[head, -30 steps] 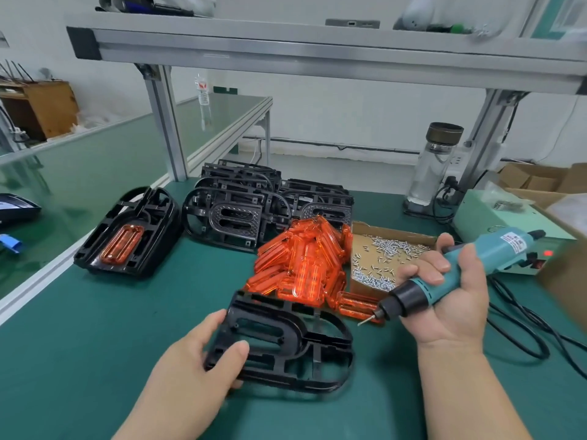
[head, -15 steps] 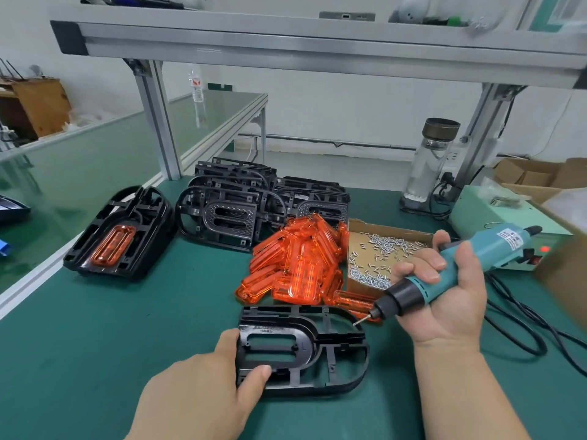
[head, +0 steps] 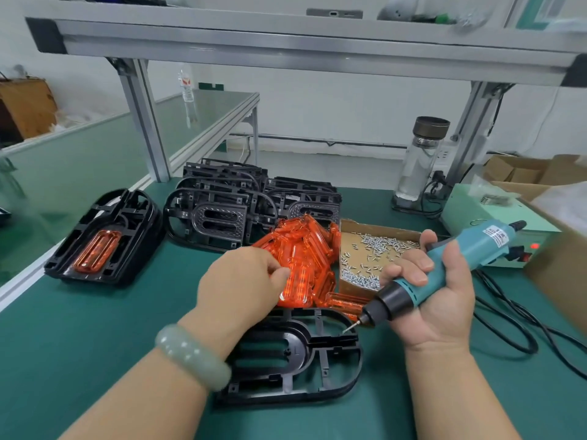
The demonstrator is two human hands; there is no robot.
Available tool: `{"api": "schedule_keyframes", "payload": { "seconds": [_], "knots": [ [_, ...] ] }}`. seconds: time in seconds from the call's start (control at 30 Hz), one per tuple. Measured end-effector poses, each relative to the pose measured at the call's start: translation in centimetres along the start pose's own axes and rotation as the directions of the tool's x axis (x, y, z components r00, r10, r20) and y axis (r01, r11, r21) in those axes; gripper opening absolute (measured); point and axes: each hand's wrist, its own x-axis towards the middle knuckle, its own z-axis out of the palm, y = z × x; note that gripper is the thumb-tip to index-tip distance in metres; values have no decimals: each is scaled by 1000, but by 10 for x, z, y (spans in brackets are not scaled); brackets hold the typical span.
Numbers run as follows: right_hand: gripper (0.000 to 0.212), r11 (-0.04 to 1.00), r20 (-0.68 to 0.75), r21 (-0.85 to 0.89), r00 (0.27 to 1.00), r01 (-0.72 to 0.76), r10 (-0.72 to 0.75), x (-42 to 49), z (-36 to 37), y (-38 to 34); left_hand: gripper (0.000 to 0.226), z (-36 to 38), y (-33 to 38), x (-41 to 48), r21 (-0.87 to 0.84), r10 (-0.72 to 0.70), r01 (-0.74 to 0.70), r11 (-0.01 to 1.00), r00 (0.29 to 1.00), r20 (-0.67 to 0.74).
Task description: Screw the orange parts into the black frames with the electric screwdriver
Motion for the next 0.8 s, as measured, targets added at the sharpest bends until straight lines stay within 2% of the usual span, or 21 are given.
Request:
{"api": "schedule_keyframes", "payload": {
  "seconds": [0.1, 0.2, 0.37, 0.53, 0.63, 0.8],
  "knots": [
    [20, 1000, -5, -10, 1000, -1, 1, -1, 1, 1, 36, 15, 9, 17, 132, -56, 51, 990, 998, 32],
    [20, 1000, -22, -26, 1000, -5, 4, -1, 2, 2, 33, 24, 10, 26, 136, -135, 124, 983, 988, 73],
    [20, 999, -18, -38, 1000, -14, 13, -1, 3, 5, 27, 24, 7, 29, -33, -212, 218, 975, 969, 130],
    [20, 999, -7, -42, 1000, -19, 19, -1, 3, 7, 32, 4, 4, 20, -245, -184, 177, 953, 983, -4],
    [20, 999, 5, -46, 1000, -27, 28, -2, 3, 7, 30, -5, 3, 15, -443, -228, 217, 870, 973, 29],
    [20, 998, 19, -48, 999, -37, 38, -3, 3, 7, 26, -13, 2, 2, -717, -260, 370, 591, 929, 264]
  ]
}}
